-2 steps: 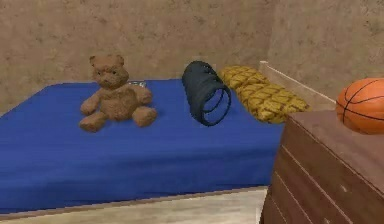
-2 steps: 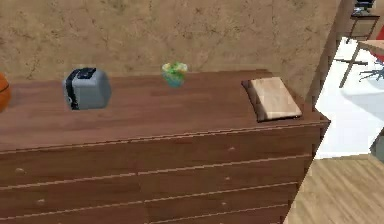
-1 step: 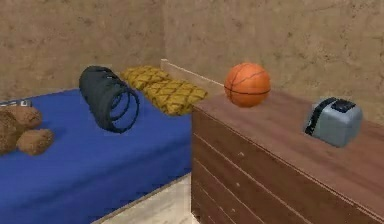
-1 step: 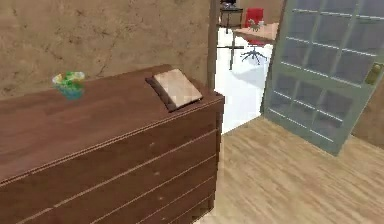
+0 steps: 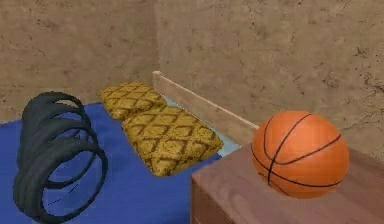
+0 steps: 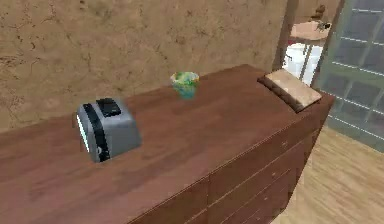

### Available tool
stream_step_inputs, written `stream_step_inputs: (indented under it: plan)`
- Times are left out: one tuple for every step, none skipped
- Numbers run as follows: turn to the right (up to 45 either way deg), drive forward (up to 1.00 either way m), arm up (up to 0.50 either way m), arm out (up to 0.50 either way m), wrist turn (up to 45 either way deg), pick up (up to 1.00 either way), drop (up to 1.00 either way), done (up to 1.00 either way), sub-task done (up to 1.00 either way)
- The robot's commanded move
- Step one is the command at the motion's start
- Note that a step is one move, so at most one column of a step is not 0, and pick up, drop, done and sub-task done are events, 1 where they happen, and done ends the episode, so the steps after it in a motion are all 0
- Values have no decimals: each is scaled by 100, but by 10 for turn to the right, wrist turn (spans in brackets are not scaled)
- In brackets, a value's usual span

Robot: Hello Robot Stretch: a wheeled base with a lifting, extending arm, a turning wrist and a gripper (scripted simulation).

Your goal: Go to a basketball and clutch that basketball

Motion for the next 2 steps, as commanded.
stream_step_inputs:
  plan:
    - [-450, 0, 0, 0, 0, 0, 0, 0, 0]
    - [-120, 0, 0, 0, 0, 0, 0, 0, 0]
